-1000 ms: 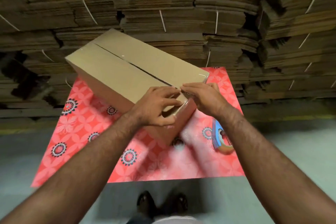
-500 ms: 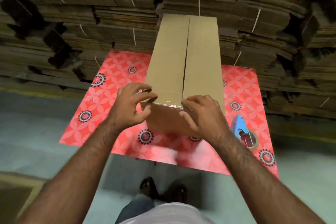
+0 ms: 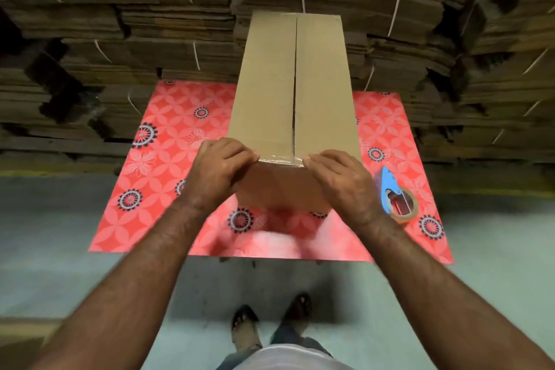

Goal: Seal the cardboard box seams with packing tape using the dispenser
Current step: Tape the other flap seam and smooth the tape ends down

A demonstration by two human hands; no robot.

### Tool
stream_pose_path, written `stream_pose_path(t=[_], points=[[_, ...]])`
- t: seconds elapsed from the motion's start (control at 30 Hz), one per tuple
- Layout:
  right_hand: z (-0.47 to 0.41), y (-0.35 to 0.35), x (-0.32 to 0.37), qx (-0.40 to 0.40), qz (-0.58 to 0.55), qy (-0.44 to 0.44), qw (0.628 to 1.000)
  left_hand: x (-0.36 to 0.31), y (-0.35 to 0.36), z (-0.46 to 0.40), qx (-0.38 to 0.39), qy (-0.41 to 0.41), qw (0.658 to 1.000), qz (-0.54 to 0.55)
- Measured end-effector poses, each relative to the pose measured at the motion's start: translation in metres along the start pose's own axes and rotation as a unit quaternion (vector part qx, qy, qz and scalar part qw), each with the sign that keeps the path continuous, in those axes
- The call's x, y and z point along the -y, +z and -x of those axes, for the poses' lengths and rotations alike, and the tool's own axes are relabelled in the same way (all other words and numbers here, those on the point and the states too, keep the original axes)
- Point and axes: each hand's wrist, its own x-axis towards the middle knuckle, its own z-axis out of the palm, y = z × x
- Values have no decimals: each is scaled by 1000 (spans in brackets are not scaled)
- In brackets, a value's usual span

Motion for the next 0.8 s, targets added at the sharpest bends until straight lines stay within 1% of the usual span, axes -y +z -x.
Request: stream_pose_path(t=[0.07,0.13,0.2,0.23,0.3,0.37,0.47,0.6,0.67,0.73,0.8], points=[[19,-9,-19,5,26,18,999,1,2,3,2,-3,1000,21],[25,-15,-19,5,40,39,998,0,3,6,3,-9,999,49],[17,-13,4,-8,29,72,997,-3,1,4,0,-28,997,69],[10,-9,22,-2,20,79,997,-4,0,3,-2,-37,996,77],[-5,4,63,54,-7,79,995,-6,-1,1,-3,-39,996,84],[-14,13,86,105,-5,81,991,-5,-1,0,4,-31,996,80],[1,4,68,134,21,108,985,1,-1,2,18,-21,997,75],[47,-24,17,123,78,187,972,3,2,1,24,-36,996,81],[54,-30,11,126,98,204,966,3,3,0,18,-42,995,86],[45,-31,24,75,88,203,972,0,3,0,11,-52,995,89],[23,-25,48,-13,46,178,983,-3,4,0,12,-61,994,84]])
